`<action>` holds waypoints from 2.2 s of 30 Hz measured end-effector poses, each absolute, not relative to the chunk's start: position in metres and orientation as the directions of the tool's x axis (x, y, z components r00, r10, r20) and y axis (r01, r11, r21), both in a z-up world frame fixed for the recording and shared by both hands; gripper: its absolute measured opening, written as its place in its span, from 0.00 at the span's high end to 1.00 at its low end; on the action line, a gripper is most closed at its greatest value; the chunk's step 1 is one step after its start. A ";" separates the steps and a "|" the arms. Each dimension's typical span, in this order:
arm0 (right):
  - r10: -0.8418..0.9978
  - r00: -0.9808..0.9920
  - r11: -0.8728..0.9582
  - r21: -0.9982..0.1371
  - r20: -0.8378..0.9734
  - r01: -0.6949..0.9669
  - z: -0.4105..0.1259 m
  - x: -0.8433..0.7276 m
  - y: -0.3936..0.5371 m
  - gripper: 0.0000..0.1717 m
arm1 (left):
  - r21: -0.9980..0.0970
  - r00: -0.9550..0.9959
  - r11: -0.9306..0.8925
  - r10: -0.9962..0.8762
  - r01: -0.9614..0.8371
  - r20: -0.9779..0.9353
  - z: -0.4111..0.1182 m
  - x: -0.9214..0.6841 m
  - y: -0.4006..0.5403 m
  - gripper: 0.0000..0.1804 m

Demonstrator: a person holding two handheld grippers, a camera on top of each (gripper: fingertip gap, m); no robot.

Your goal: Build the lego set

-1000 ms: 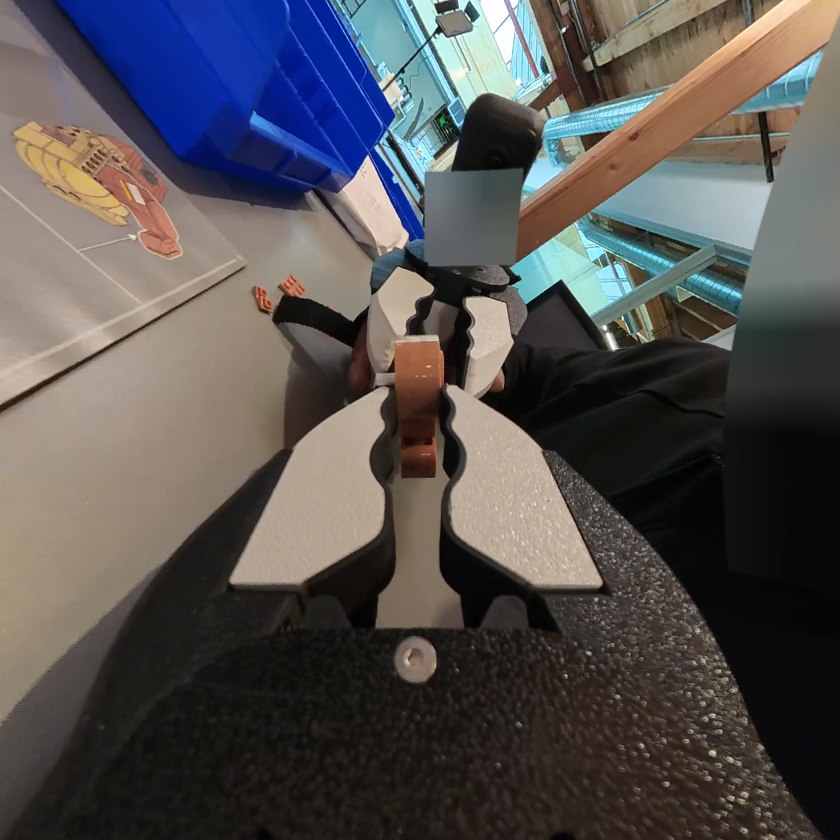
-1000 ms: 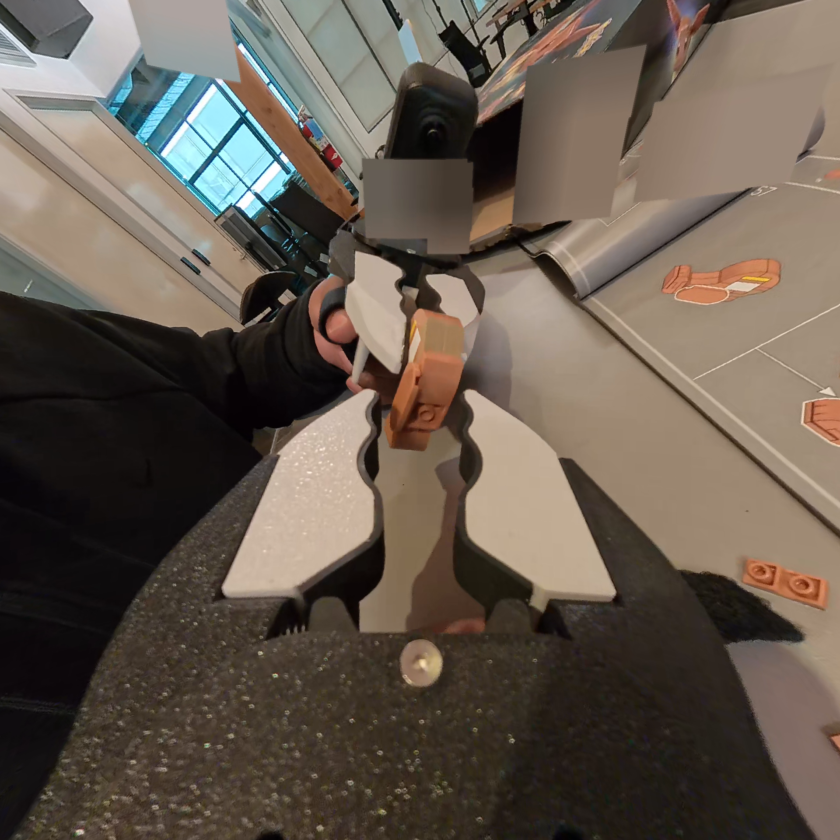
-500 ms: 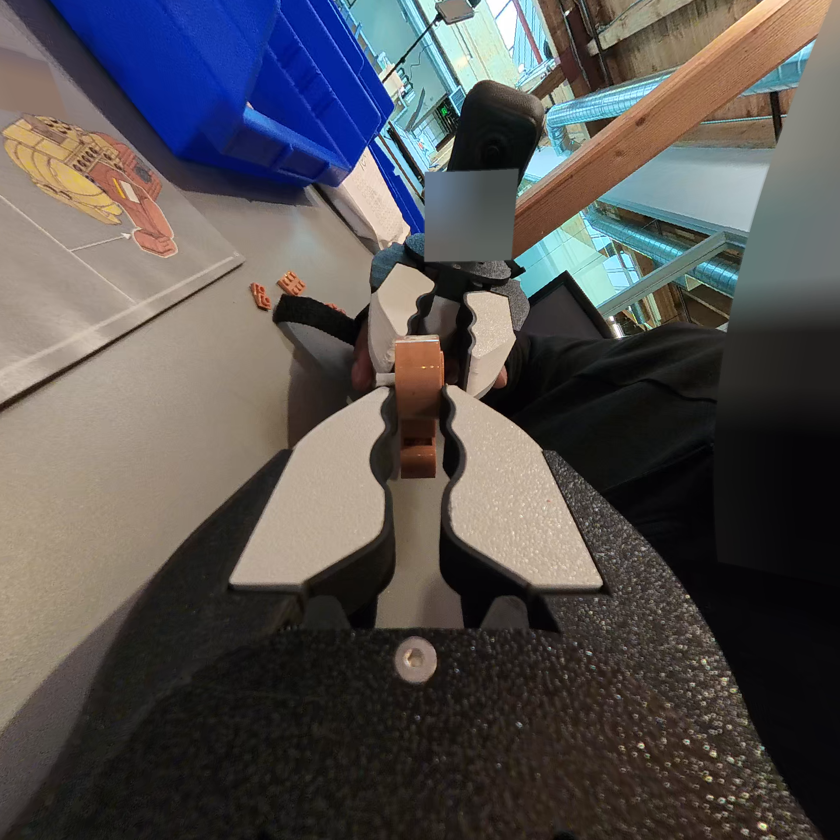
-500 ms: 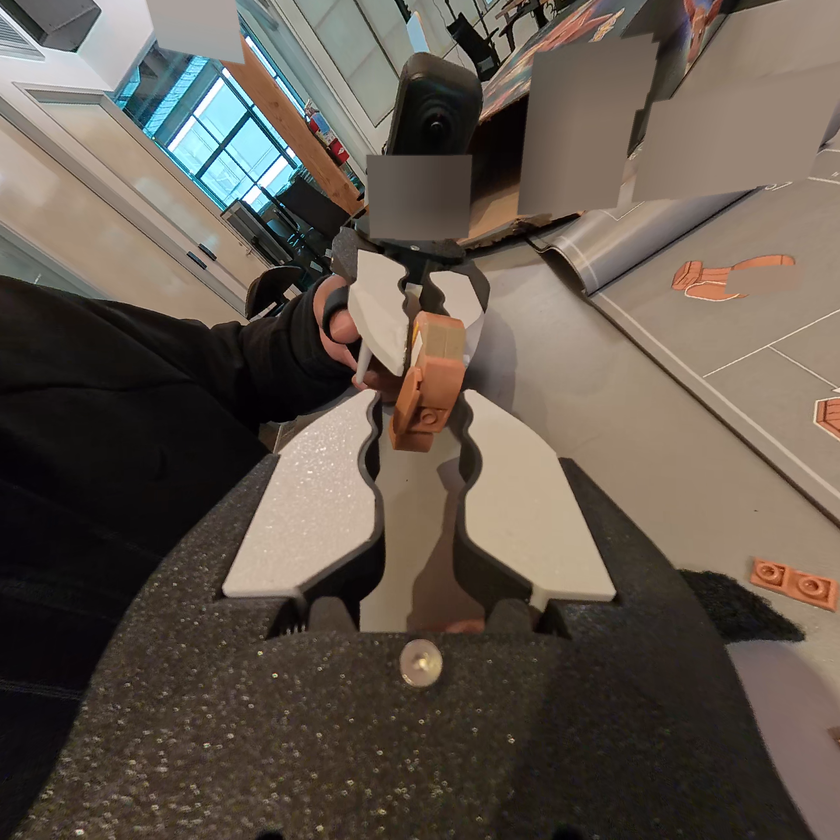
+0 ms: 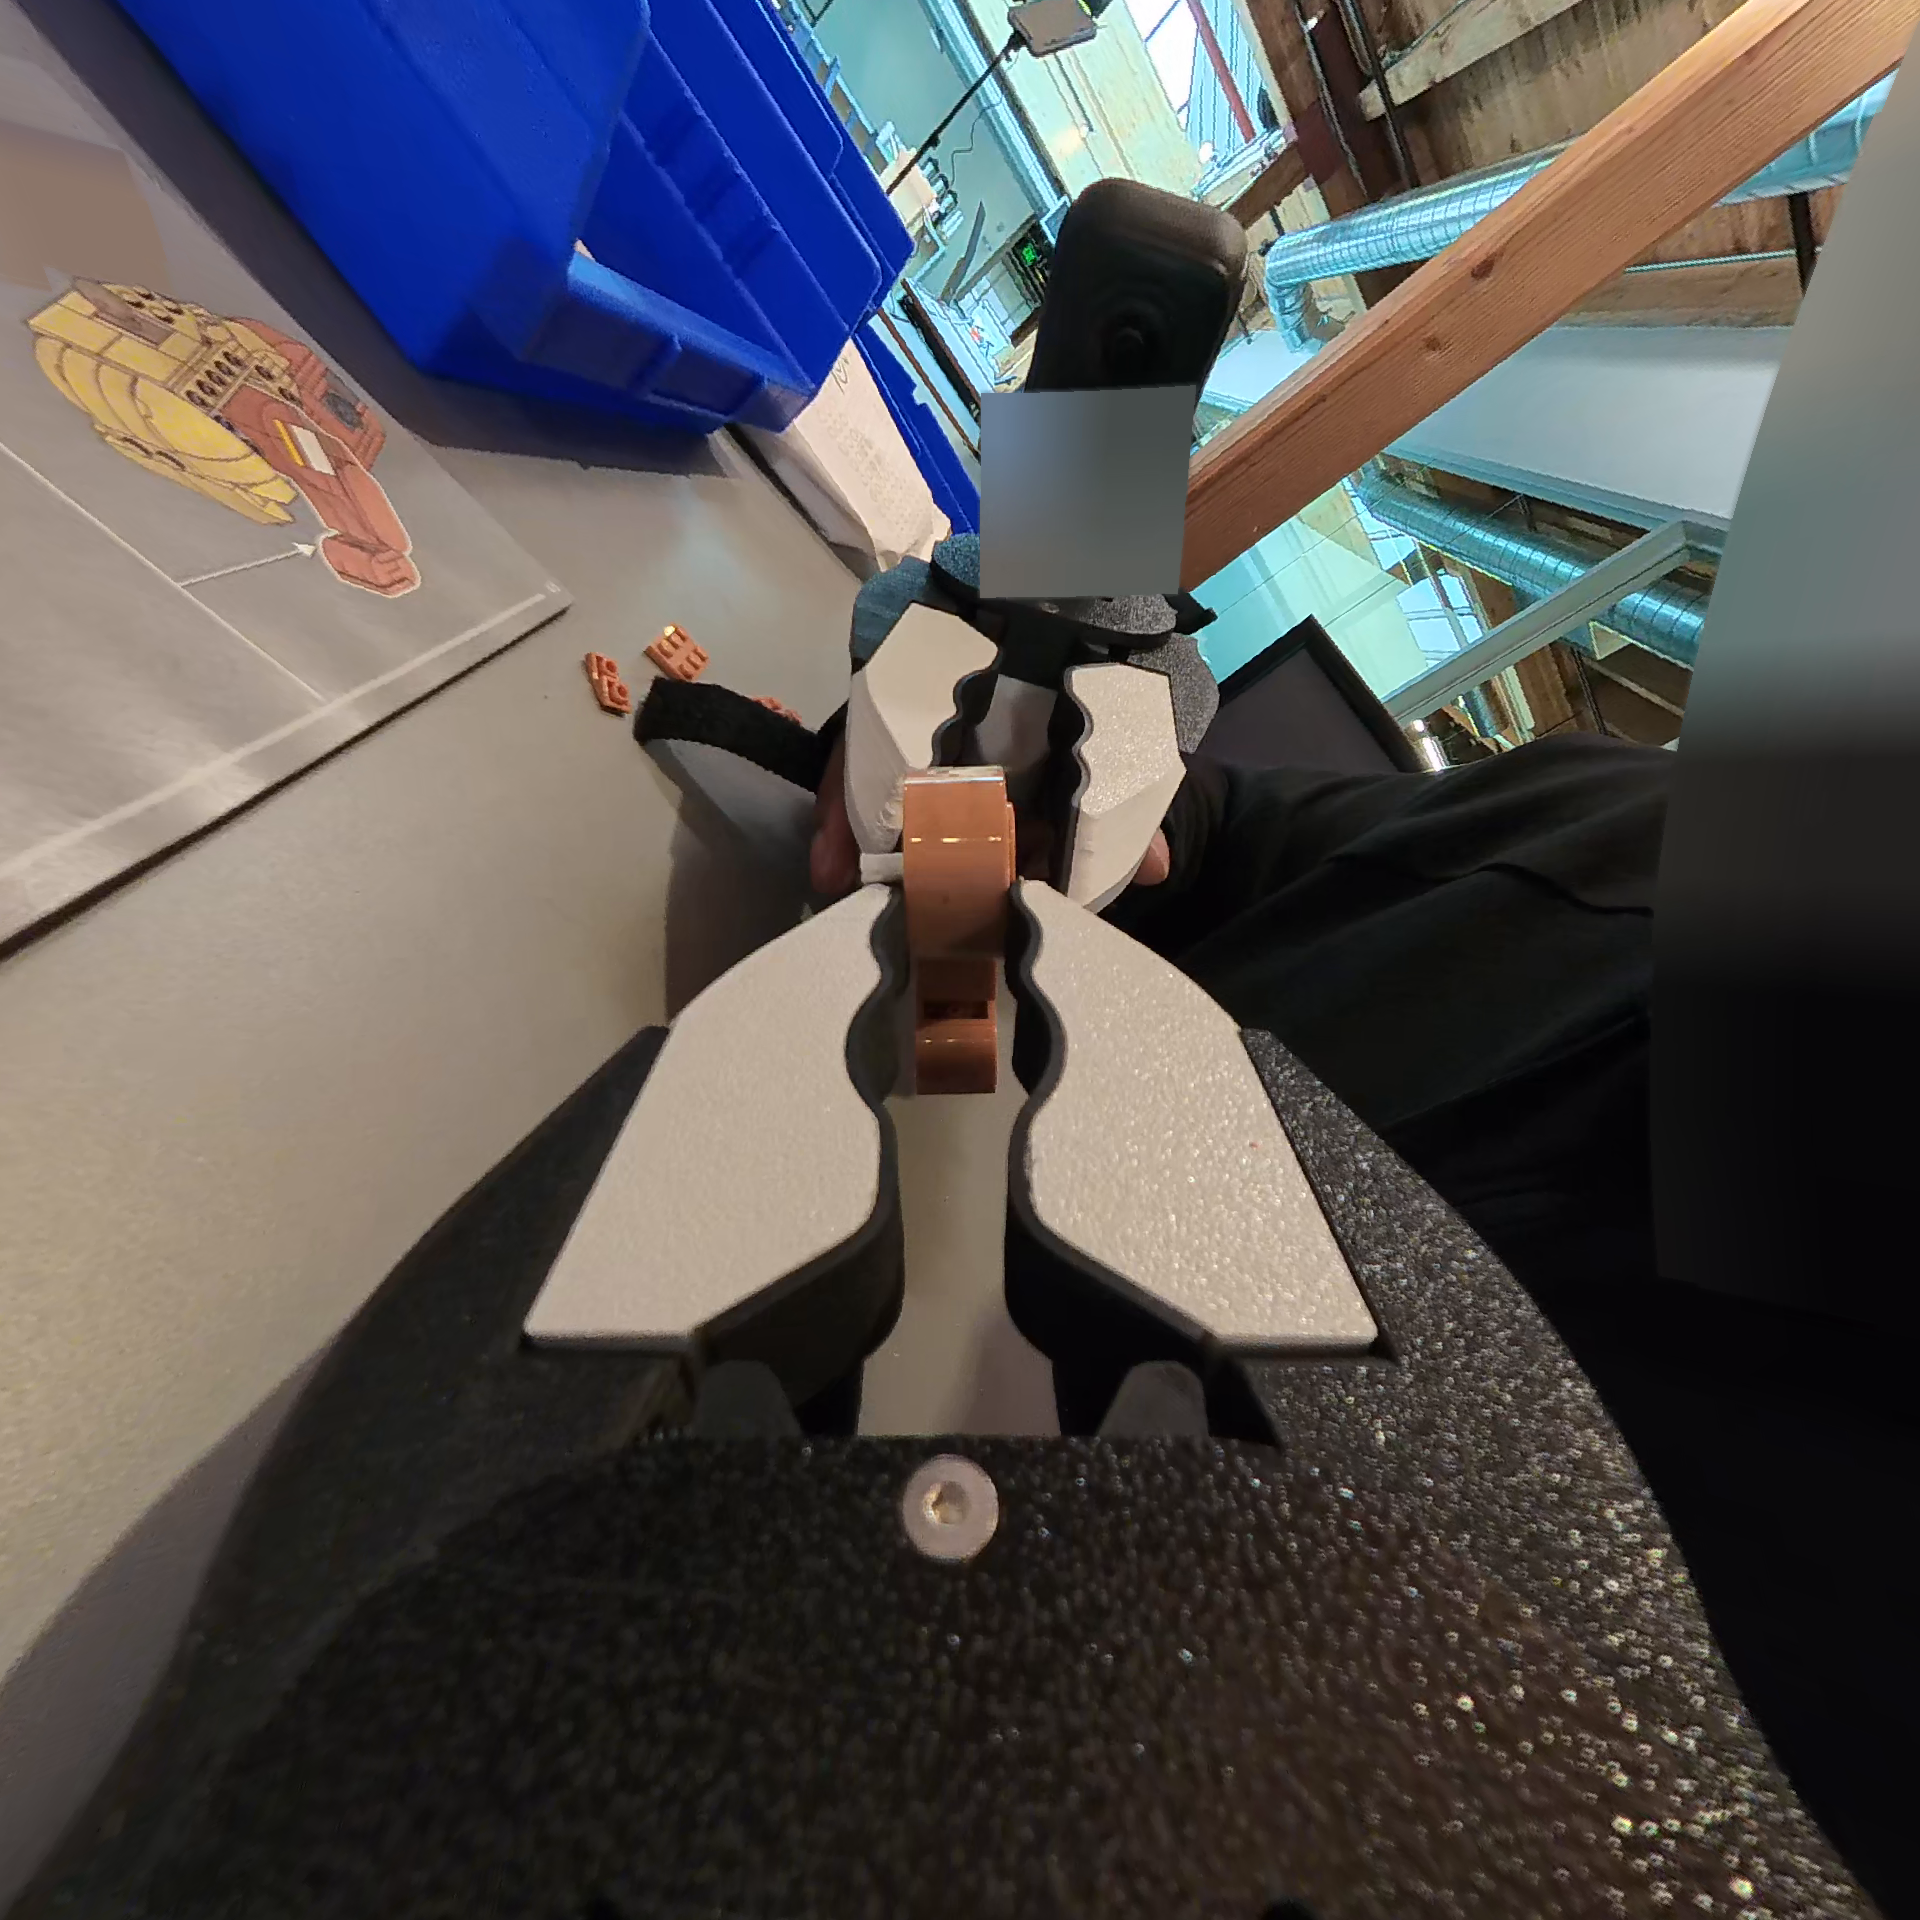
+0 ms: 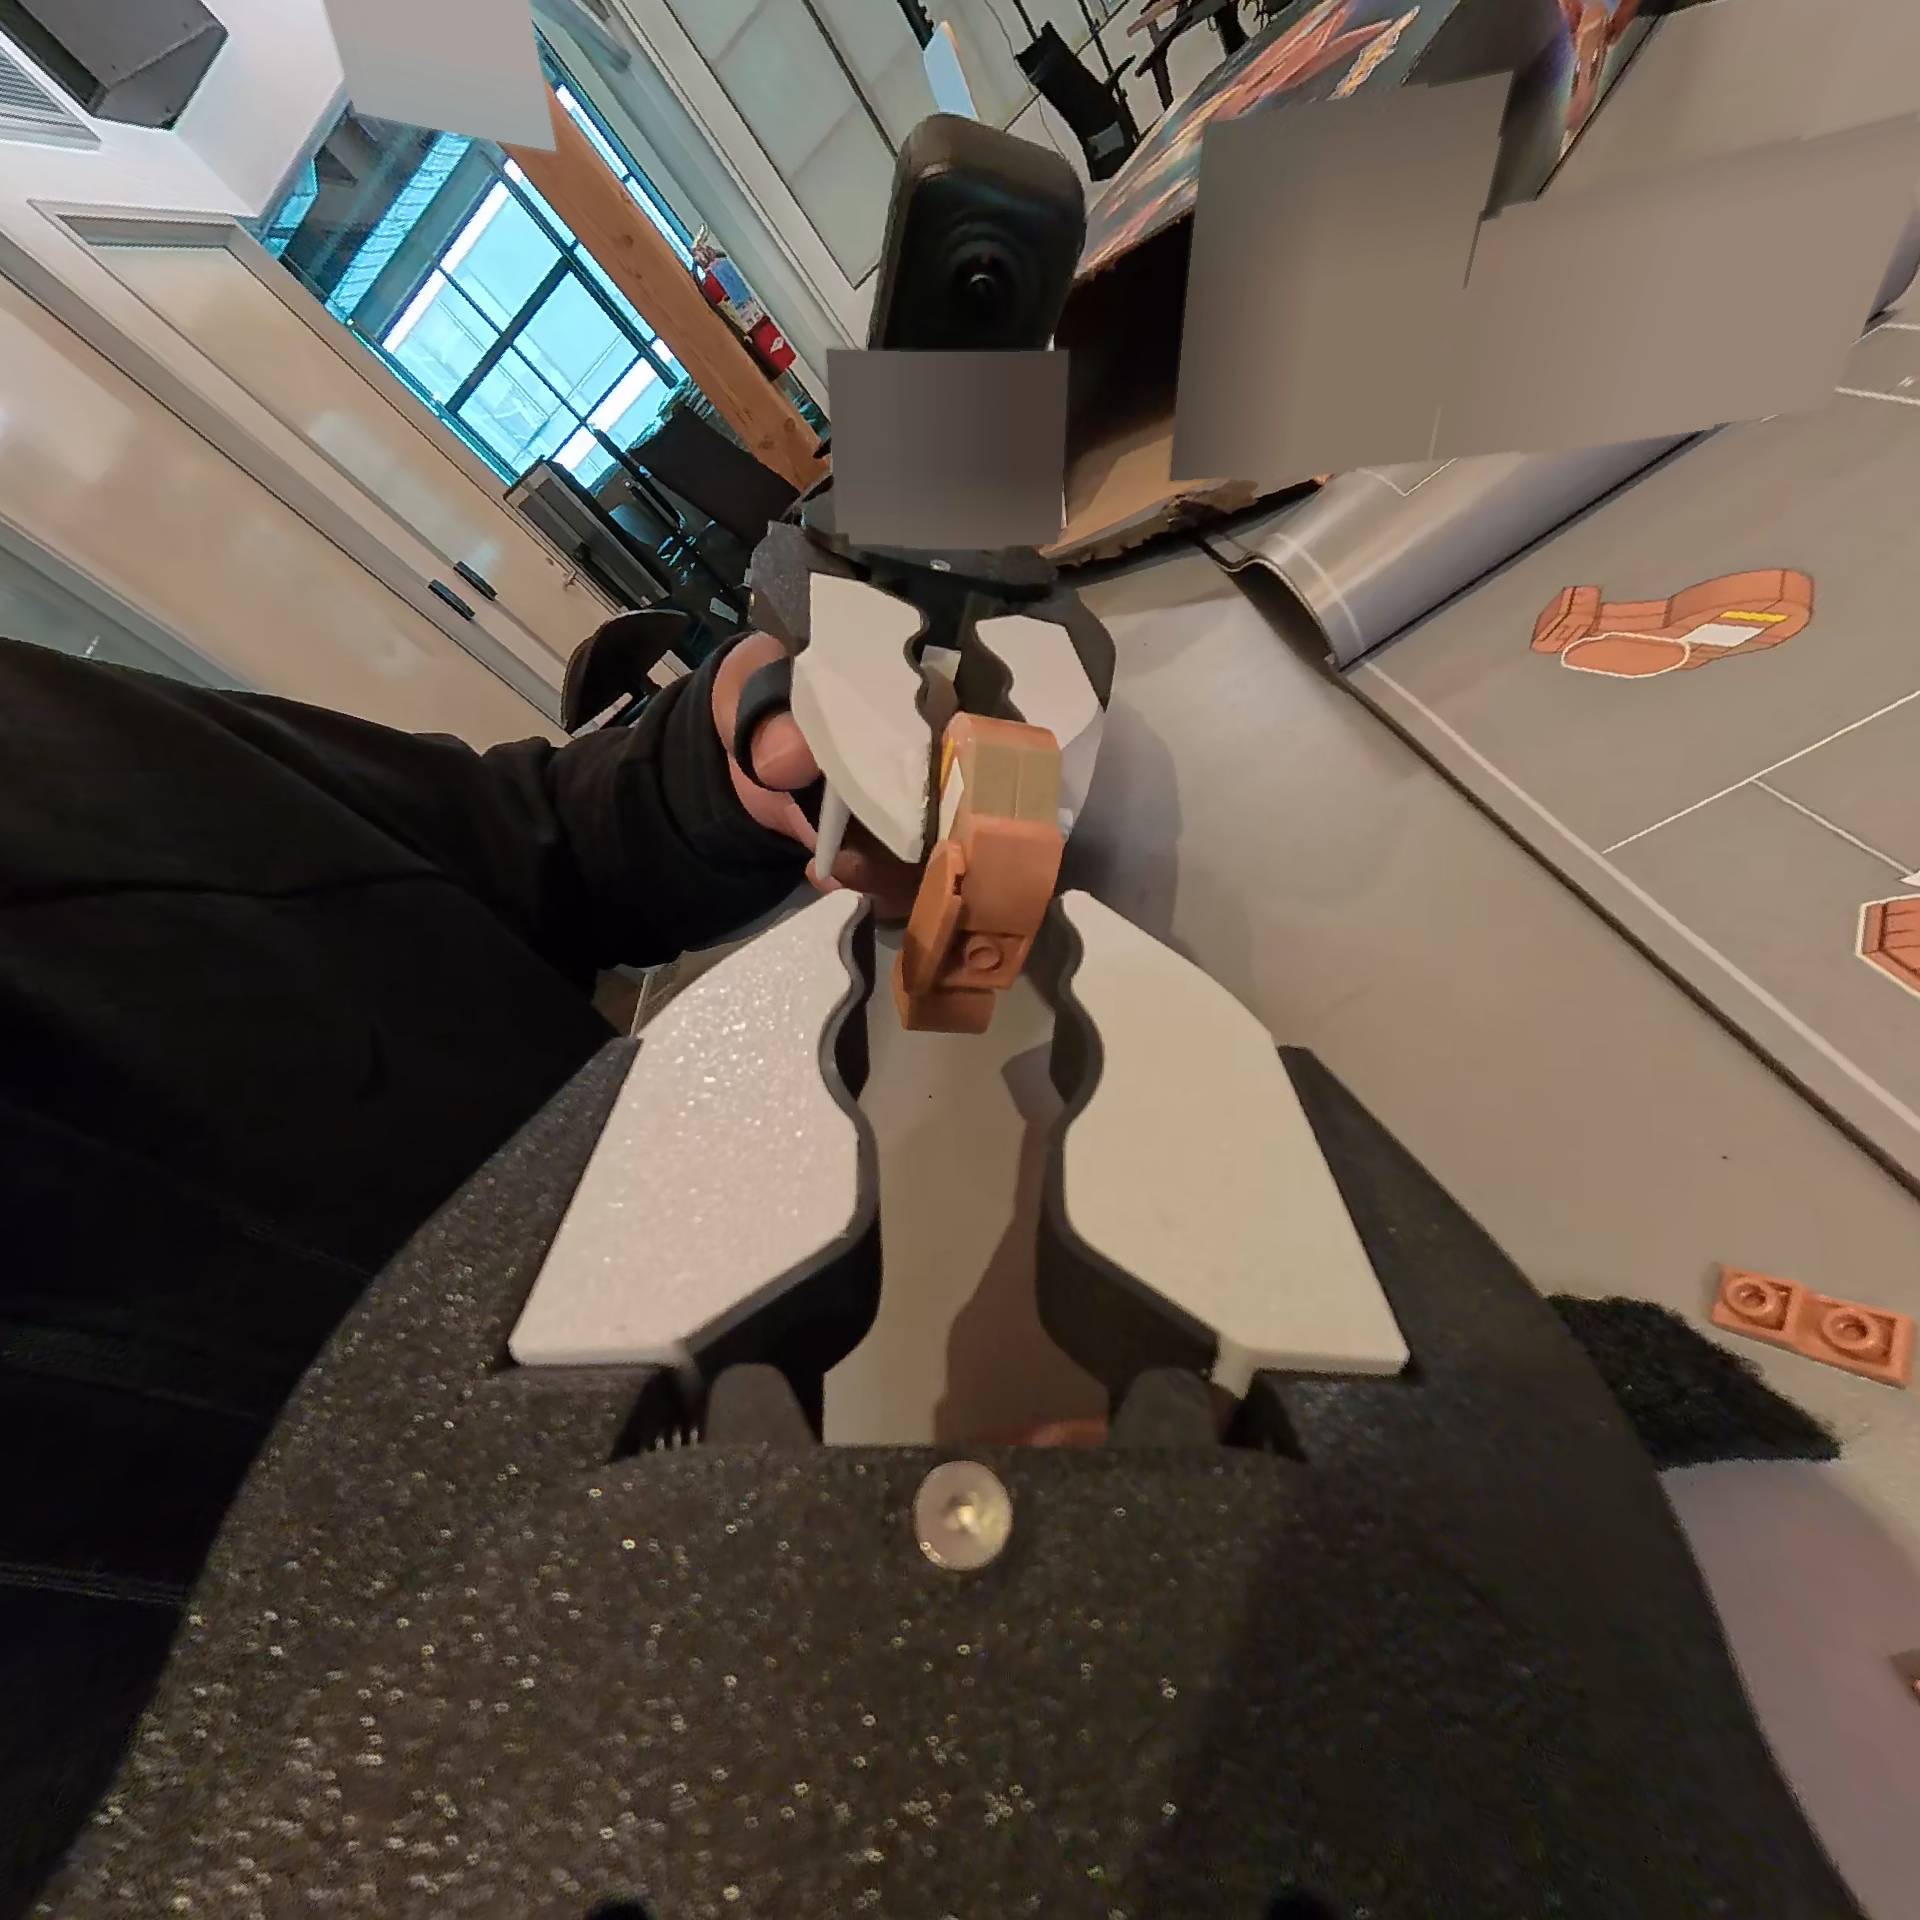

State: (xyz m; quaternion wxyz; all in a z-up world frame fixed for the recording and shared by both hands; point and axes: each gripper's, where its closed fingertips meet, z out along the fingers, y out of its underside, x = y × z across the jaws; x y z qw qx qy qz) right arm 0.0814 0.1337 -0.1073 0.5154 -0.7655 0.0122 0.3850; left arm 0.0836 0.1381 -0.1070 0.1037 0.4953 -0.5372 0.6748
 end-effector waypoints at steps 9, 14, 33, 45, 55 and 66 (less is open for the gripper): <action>0.369 0.708 -0.483 -0.775 -0.602 -0.407 -0.110 0.080 0.134 0.81 | -0.674 -0.513 -0.371 -0.447 -0.639 0.732 -0.107 0.085 0.137 0.91; 0.369 0.708 -0.490 -0.773 -0.602 -0.403 -0.110 0.079 0.133 0.82 | -0.683 -0.520 -0.362 -0.453 -0.635 0.724 -0.107 0.085 0.136 0.91; 0.344 0.717 -0.513 -0.761 -0.606 -0.396 -0.115 0.079 0.135 0.84 | -0.721 -0.540 -0.314 -0.498 -0.618 0.679 -0.109 0.084 0.131 0.91; 0.314 0.769 -0.492 -0.788 -0.557 -0.370 -0.117 0.091 0.135 0.81 | -0.866 -0.580 -0.069 -0.716 -0.496 0.389 -0.120 0.088 0.142 0.91; 0.308 0.864 -0.524 -0.829 -0.398 -0.195 -0.129 0.094 0.131 0.80 | -0.855 -0.592 0.188 -0.789 -0.483 0.161 -0.144 0.086 0.141 0.91; 0.343 0.883 -0.544 -0.834 -0.322 -0.093 -0.136 0.085 0.130 0.76 | -0.865 -0.617 -0.020 -0.693 -0.502 0.374 -0.123 0.082 0.137 0.91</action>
